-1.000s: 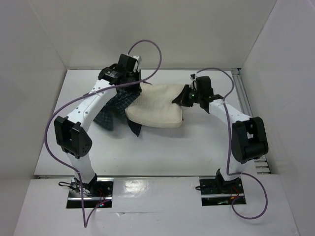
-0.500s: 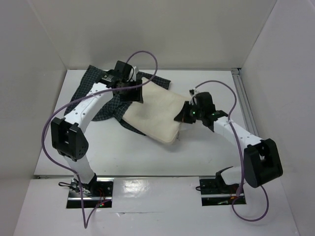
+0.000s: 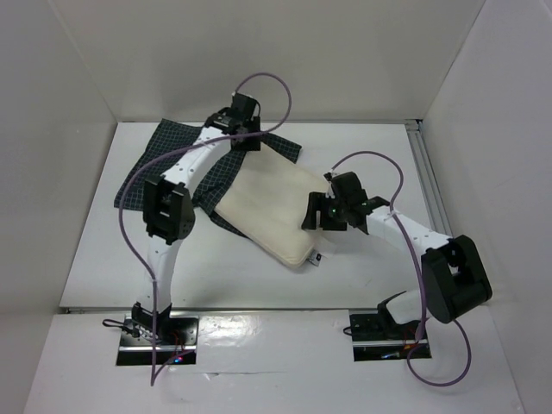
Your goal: Put the pillow into the pillowcase
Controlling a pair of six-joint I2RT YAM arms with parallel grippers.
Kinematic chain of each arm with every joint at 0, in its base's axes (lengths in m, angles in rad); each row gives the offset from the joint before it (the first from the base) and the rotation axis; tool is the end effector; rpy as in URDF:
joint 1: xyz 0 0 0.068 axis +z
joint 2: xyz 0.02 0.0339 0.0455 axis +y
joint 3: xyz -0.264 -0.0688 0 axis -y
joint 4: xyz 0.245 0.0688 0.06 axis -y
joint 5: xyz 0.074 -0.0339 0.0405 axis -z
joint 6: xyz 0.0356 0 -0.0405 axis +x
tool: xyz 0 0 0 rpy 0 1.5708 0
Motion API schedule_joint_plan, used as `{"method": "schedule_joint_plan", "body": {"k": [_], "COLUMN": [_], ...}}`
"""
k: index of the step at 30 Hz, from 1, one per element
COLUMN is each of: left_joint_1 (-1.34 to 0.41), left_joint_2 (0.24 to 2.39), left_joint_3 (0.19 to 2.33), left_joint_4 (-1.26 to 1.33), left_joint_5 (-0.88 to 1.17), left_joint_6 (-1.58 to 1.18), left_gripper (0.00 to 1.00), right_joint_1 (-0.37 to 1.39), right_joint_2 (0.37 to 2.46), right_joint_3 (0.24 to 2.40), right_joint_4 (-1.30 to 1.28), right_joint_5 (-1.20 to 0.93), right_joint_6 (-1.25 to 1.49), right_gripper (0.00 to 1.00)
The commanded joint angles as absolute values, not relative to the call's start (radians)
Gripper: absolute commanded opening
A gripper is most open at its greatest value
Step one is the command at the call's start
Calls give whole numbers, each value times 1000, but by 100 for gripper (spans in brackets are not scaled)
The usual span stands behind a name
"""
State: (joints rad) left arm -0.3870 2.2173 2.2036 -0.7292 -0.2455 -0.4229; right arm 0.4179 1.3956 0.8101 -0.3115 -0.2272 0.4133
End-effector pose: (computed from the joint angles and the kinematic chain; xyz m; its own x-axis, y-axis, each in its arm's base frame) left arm 0.4707 -0.1825 0.3074 -0.6534 -0.1636 -0.7391 -0.0744 0.9855 -0.1524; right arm 0.2519 0.1206 0.2031 -0.8645 0.0443 -0.5007 -0.1929 0.8906 0.4118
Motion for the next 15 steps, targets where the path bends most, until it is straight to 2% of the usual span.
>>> {"method": "schedule_joint_plan", "body": {"k": [1, 4, 8, 15], "left_joint_1": [-414, -425, -434, -434], "left_joint_2": [2269, 2302, 2417, 2465], "left_joint_3": [2229, 2229, 2364, 2339], "left_joint_4": [-617, -483, -482, -459], "left_joint_5": [-371, -445, -537, -603], "left_joint_6": [-434, -384, -315, -230], "left_gripper": [71, 68, 67, 62], "right_joint_1": [430, 430, 430, 407], "right_joint_2": [1368, 1359, 1350, 1322], "right_joint_3": [868, 868, 859, 868], "right_joint_4": [-354, -365, -374, -331], "right_joint_5": [-147, -147, -137, -43], "right_joint_6": [400, 400, 410, 480], "right_gripper": [78, 78, 78, 78]}}
